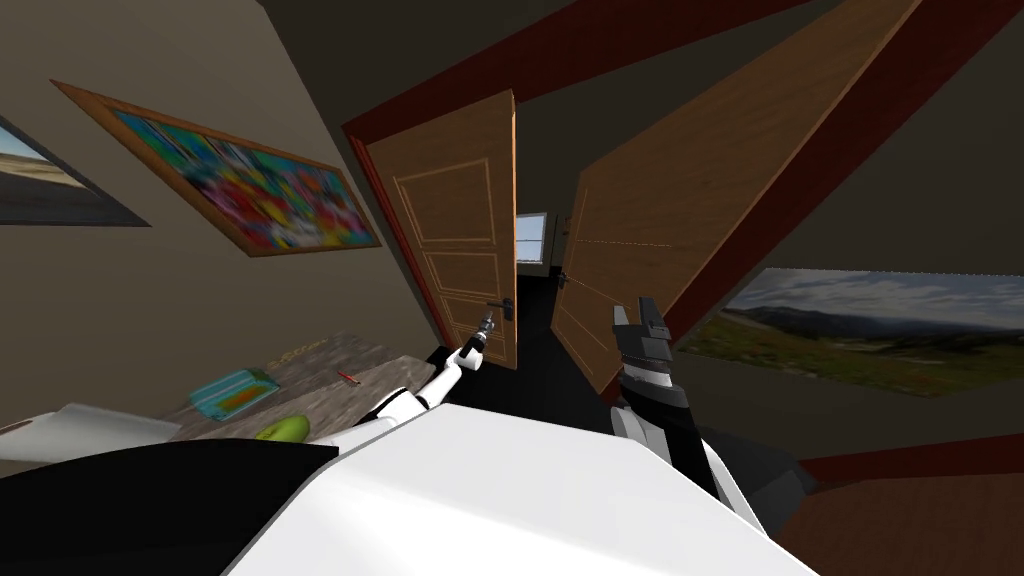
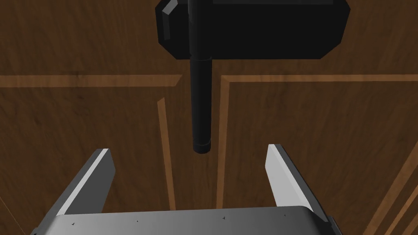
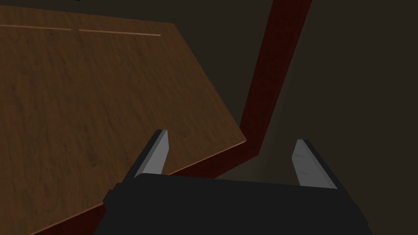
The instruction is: Push the door open
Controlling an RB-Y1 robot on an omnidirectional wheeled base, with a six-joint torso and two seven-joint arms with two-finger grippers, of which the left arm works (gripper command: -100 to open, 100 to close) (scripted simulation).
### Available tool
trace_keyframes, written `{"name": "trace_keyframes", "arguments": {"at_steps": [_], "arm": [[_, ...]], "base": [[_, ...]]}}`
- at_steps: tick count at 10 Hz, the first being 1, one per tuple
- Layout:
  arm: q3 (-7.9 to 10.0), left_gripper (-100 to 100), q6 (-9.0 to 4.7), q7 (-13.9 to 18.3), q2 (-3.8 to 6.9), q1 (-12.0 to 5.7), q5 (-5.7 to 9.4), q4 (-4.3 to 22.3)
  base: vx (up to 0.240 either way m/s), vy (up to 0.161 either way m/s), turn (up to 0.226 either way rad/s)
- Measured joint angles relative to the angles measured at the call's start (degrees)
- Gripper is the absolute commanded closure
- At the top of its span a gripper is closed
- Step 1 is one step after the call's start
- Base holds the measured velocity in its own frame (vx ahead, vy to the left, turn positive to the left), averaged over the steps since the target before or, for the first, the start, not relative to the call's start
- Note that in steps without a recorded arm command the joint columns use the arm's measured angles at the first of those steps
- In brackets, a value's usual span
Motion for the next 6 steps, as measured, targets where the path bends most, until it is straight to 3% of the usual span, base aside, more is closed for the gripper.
{"name": "trace_keyframes", "arguments": {"at_steps": [6], "arm": [[0.85,-100,-0.41,-0.3,-0.37,-0.14,-0.09,1.0]], "base": [[0.201,-0.018,-0.029]]}}
